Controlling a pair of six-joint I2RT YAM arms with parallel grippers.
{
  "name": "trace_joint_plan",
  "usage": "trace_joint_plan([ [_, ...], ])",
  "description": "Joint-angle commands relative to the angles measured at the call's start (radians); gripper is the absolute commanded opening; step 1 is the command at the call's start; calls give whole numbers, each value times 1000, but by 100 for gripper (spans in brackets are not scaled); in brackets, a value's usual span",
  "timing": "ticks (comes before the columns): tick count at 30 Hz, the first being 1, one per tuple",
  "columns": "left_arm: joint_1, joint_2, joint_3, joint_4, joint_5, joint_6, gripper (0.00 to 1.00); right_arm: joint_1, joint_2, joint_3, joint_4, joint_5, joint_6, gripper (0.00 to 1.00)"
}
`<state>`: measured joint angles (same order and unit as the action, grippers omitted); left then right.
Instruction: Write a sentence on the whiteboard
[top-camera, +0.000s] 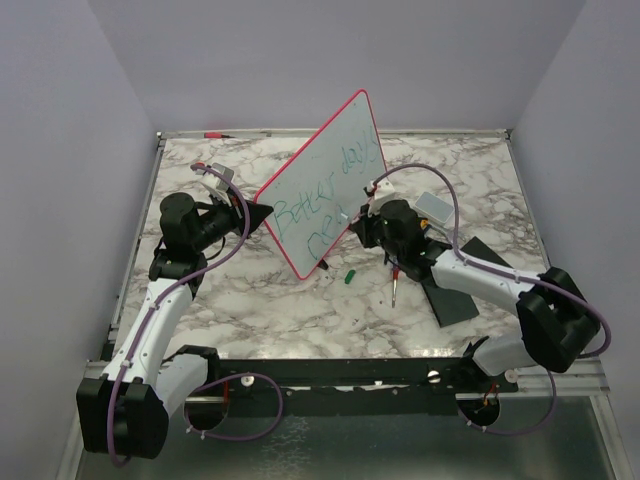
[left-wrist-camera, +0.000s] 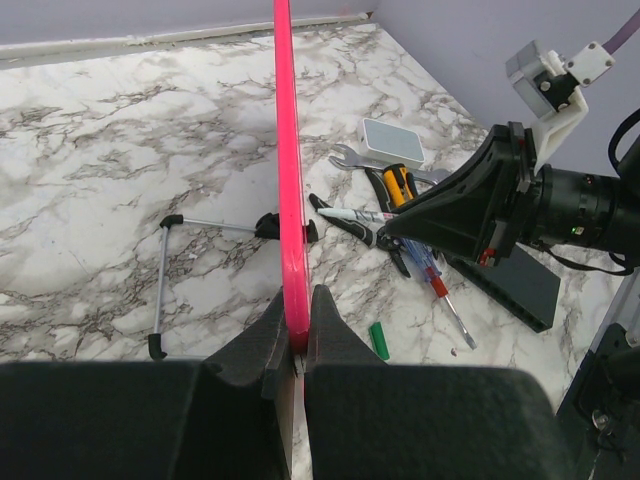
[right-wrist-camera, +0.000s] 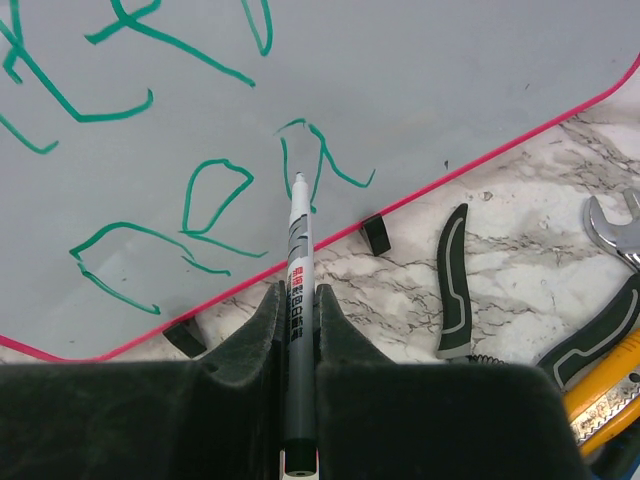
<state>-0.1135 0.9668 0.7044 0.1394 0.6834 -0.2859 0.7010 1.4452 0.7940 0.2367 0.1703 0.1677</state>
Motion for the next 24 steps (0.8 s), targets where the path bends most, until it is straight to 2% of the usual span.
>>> trace_joint_plan([
  [1, -16, 11, -55, -166, 33, 62, 0, -1, -49, 4, -25, 29, 7, 1],
  [13, -16, 10, -57, -166, 29, 62, 0, -85, -118, -10, -45, -40, -15, 1],
  [19, -16, 16, -54, -165, 25, 64, 0, -184, -118, -14, -32, -161, -9, 1],
  [24, -17, 25, -53, -166, 25, 66, 0, -195, -79, 14, -19, -216, -17, 1],
])
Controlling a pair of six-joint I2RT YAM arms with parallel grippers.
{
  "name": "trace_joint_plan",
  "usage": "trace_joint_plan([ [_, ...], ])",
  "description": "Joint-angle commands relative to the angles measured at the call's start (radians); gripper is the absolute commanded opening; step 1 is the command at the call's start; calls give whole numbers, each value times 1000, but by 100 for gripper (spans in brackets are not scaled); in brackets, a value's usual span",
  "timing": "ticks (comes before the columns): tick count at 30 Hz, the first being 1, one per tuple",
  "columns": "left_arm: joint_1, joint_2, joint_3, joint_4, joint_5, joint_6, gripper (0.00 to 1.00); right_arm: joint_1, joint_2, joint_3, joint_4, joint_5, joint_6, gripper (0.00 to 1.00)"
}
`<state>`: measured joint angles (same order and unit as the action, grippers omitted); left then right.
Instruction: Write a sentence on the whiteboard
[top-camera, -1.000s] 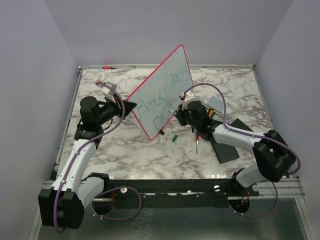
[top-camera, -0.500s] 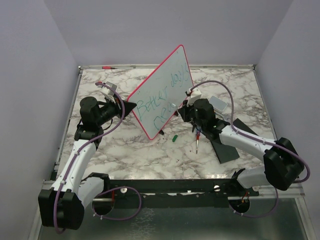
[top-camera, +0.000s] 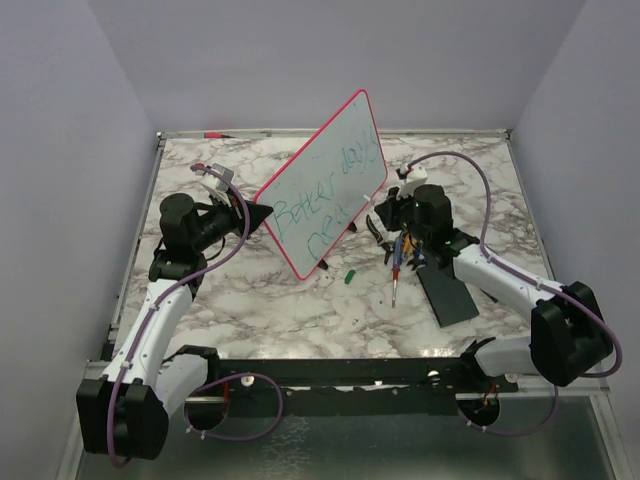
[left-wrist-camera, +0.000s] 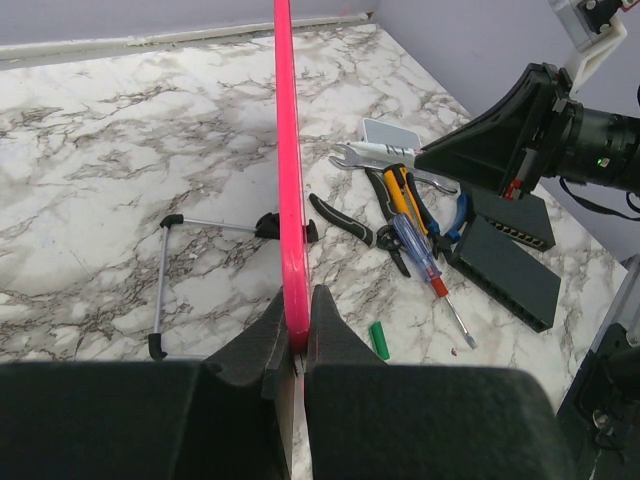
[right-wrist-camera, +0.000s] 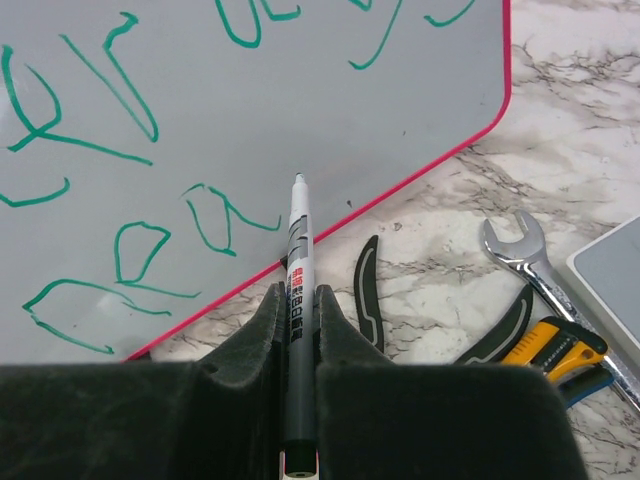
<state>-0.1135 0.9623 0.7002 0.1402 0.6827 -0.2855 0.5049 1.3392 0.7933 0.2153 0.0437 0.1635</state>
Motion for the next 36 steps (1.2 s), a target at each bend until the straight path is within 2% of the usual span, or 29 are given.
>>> trace_joint_plan([
  [1, -16, 30, -48, -166, 27, 66, 0, 1, 35, 21, 7, -103, -22, 1],
  [17, -16, 32, -46, -165, 34, 66, 0, 2, 175, 143, 13, -208, -27, 1],
  [36, -17, 29, -47, -166, 34, 65, 0, 3, 247, 119, -3, -107, -11, 1],
])
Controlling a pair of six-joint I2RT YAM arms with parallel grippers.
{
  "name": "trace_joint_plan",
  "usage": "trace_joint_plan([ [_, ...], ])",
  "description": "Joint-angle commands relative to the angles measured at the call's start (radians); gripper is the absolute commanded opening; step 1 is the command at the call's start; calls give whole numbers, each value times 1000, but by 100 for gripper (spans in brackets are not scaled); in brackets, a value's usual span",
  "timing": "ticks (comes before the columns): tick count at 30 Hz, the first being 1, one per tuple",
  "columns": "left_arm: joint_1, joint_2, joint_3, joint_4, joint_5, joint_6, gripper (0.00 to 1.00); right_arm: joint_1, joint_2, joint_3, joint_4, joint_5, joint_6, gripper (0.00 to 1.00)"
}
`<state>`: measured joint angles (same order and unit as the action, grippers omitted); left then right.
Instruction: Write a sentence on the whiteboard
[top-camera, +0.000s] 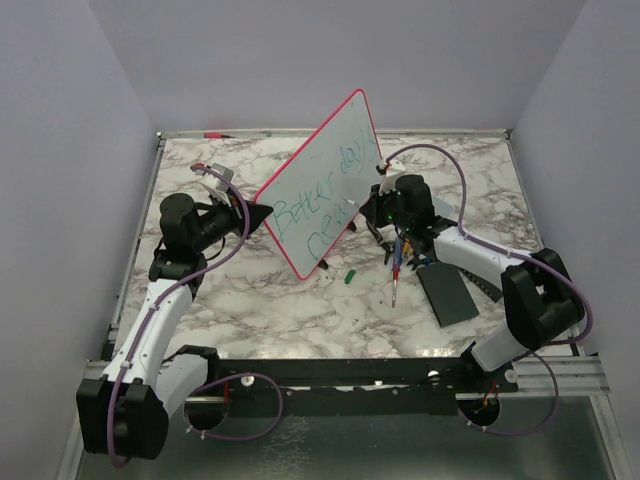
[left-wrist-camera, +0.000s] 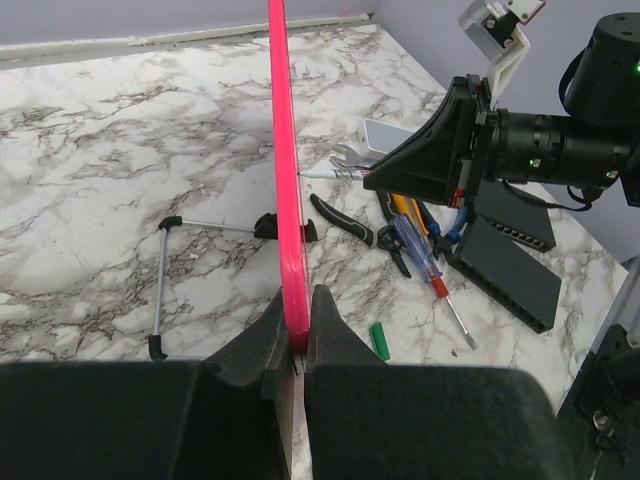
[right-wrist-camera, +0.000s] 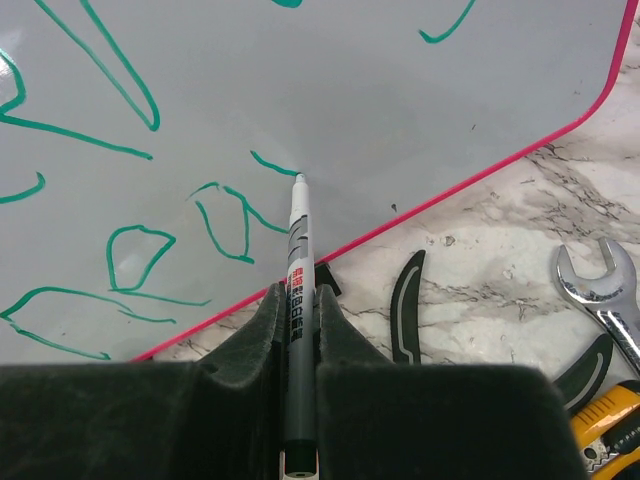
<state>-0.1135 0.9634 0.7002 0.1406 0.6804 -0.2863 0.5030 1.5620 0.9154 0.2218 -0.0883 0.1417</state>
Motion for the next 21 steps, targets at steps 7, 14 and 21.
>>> trace_joint_plan([
  [7, -16, 28, -48, -167, 38, 65, 0, 4, 35, -41, -7, 27, 27, 1],
  [14, -17, 24, -49, -166, 38, 64, 0, 4, 41, -56, -5, 39, 32, 0],
  [21, -17, 23, -49, -166, 36, 65, 0, 4, 35, -25, 1, 33, 23, 1],
])
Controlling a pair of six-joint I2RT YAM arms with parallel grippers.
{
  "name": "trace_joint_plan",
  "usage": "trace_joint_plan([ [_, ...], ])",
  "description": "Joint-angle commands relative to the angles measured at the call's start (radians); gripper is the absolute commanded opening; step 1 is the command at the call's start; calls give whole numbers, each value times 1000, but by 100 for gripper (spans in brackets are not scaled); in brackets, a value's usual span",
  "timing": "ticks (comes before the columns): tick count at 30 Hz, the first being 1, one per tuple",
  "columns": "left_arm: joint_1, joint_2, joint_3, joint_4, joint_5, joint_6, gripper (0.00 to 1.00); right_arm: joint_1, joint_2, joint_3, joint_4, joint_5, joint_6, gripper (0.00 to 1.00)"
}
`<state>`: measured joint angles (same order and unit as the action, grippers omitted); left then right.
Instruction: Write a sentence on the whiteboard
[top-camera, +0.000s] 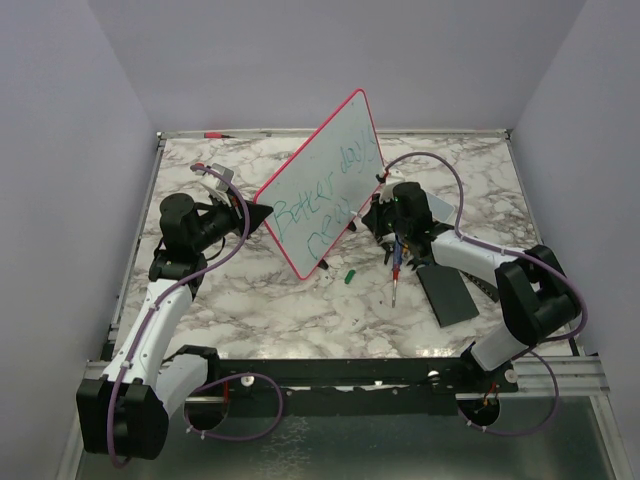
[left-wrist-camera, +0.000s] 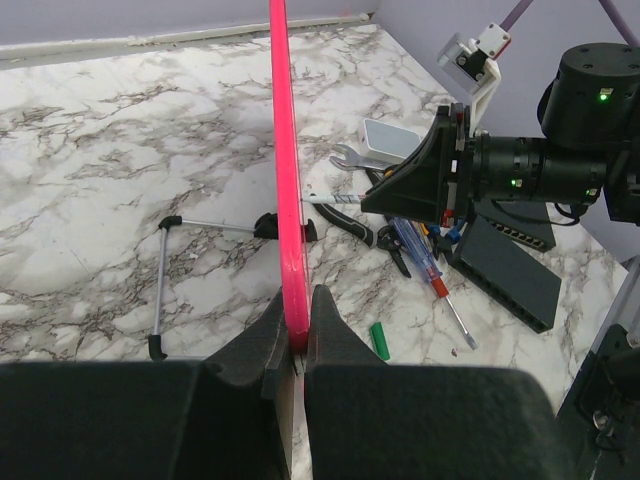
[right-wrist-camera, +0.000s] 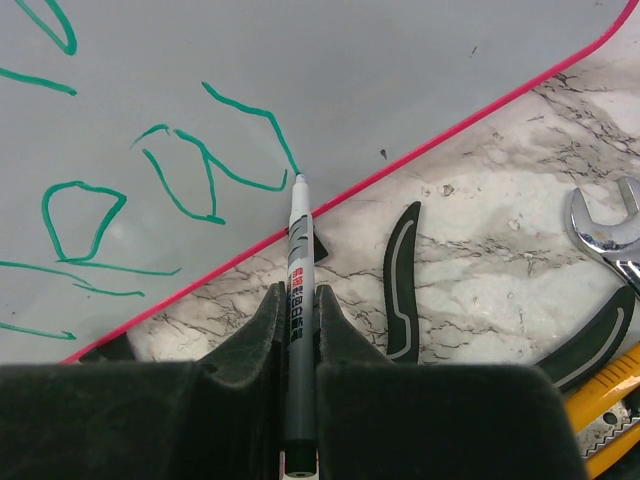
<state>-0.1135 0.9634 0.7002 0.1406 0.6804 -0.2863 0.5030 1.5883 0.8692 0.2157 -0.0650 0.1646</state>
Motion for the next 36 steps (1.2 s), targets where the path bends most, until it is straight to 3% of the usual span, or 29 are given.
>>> trace_joint_plan([
  [1, -17, 22, -50, -167, 36, 65, 0, 5, 9, 32, 5, 10, -5, 1],
  [36, -17, 17, -50, -166, 37, 64, 0, 5, 38, 119, 15, 152, 3, 1],
])
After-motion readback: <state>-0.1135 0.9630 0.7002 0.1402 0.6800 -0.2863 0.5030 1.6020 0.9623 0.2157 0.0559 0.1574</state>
